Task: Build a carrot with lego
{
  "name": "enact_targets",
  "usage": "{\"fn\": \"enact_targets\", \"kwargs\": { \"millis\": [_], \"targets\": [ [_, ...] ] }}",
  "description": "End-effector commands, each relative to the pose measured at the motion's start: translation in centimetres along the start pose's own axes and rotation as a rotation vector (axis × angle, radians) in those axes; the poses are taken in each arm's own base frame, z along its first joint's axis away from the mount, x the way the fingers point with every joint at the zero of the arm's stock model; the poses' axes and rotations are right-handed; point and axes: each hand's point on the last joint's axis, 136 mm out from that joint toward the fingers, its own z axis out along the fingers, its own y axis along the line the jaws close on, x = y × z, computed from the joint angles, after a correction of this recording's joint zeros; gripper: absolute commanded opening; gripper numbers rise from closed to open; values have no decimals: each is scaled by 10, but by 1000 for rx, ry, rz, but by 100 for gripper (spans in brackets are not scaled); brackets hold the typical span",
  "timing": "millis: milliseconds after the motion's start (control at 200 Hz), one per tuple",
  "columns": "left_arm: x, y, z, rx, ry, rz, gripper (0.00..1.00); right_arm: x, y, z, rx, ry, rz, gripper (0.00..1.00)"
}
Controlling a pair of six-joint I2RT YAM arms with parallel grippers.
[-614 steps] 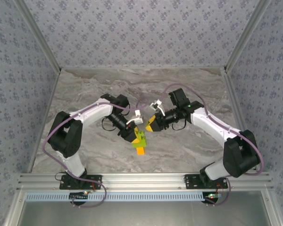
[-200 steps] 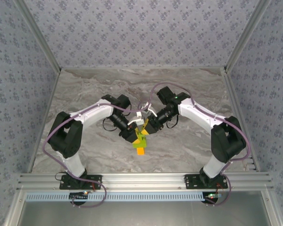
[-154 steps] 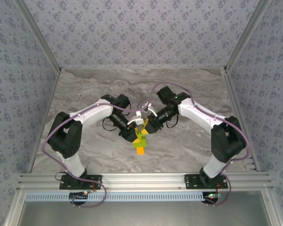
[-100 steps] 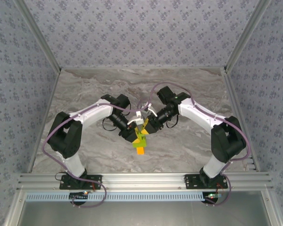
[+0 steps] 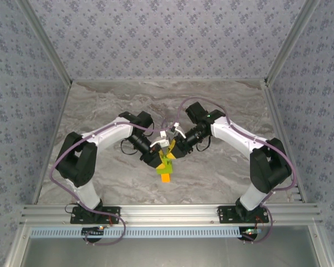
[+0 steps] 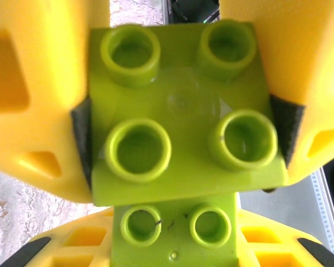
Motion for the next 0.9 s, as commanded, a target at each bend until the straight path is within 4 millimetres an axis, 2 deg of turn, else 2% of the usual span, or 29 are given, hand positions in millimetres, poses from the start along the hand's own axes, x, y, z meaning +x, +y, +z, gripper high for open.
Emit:
{"fn": "enact_targets", "kwargs": {
  "millis": [0, 175, 390, 580, 894],
  "targets": [
    [-15, 0, -19, -16, -88, 37, 19, 35, 10, 7, -17, 111, 122, 14],
    [-16, 0, -21, -21, -95, 37, 19, 40, 7, 12, -12, 142, 136, 14],
    [-15, 11, -20, -52, -79, 7, 18, 47, 6, 20, -26, 190, 166, 14],
    [-19, 5, -24, -61, -99, 35, 18, 51, 9, 24, -43, 204, 170, 15],
    [-26, -1, -36, -62, -156, 68, 17, 43, 13, 22, -43, 159, 145, 16]
  ]
}}
